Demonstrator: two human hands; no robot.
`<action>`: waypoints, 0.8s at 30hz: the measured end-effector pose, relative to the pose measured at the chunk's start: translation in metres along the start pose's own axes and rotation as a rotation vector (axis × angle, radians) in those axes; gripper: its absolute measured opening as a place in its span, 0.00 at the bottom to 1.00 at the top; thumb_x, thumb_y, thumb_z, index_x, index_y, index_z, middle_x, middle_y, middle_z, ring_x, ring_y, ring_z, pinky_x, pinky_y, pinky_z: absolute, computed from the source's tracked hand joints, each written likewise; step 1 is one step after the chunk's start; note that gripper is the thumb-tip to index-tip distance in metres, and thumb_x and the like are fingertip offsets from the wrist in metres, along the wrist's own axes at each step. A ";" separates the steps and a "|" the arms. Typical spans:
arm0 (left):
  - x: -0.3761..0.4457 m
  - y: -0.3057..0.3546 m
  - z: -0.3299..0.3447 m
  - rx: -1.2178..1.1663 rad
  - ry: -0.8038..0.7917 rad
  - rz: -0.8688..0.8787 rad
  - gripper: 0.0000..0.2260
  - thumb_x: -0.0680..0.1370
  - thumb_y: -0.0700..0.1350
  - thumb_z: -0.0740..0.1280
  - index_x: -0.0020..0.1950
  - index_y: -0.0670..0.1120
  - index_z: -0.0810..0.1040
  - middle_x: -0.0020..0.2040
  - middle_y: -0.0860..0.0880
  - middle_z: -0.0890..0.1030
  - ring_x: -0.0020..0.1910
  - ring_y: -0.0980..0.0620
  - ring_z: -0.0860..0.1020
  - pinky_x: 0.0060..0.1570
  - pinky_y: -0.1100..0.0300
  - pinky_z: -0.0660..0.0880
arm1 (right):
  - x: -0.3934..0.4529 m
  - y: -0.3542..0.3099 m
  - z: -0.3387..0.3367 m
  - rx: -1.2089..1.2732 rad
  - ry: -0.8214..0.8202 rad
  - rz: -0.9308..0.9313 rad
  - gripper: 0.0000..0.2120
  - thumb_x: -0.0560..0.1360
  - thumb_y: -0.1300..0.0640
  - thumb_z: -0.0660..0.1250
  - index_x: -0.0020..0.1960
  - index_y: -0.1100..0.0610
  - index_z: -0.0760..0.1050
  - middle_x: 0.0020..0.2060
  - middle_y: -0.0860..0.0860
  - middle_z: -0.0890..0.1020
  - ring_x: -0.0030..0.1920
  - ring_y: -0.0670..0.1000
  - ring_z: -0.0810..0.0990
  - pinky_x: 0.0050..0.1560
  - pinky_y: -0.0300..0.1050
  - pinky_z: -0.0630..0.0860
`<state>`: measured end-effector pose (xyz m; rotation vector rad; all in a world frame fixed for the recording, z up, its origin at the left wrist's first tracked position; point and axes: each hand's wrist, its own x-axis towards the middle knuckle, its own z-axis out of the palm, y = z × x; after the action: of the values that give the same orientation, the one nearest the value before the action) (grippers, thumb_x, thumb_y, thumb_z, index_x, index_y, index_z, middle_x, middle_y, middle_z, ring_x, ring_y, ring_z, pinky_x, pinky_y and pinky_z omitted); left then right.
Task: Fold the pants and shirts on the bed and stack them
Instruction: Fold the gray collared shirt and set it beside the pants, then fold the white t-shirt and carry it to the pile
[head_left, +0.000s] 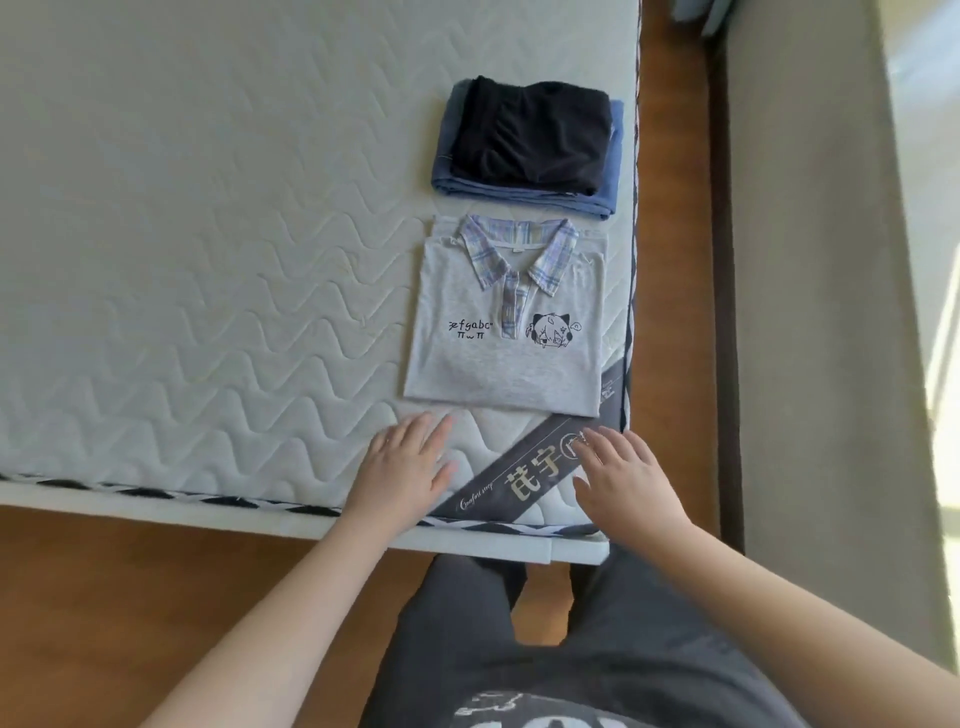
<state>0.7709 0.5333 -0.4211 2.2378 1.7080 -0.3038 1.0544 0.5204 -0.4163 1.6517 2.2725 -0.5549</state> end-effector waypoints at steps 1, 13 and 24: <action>-0.010 0.007 -0.021 0.008 0.071 0.062 0.26 0.78 0.56 0.56 0.71 0.45 0.73 0.65 0.45 0.77 0.64 0.44 0.76 0.61 0.48 0.73 | -0.014 -0.008 -0.016 0.006 0.036 -0.013 0.22 0.79 0.50 0.62 0.70 0.56 0.72 0.67 0.54 0.76 0.69 0.56 0.72 0.73 0.52 0.60; -0.127 0.077 -0.182 0.146 0.315 0.068 0.24 0.78 0.58 0.54 0.66 0.49 0.78 0.61 0.47 0.80 0.60 0.46 0.79 0.57 0.45 0.76 | -0.142 -0.051 -0.150 0.152 0.352 -0.118 0.20 0.80 0.45 0.61 0.68 0.53 0.74 0.65 0.48 0.76 0.66 0.53 0.75 0.67 0.50 0.68; -0.241 0.156 -0.215 0.083 0.535 -0.081 0.22 0.78 0.59 0.57 0.62 0.48 0.80 0.57 0.50 0.81 0.57 0.48 0.79 0.57 0.50 0.74 | -0.207 -0.062 -0.182 0.087 0.461 -0.299 0.18 0.81 0.44 0.59 0.65 0.53 0.76 0.58 0.49 0.80 0.60 0.55 0.78 0.61 0.50 0.71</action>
<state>0.8525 0.3583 -0.1193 2.4660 2.0754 0.2381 1.0595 0.4122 -0.1550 1.6206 2.8961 -0.3657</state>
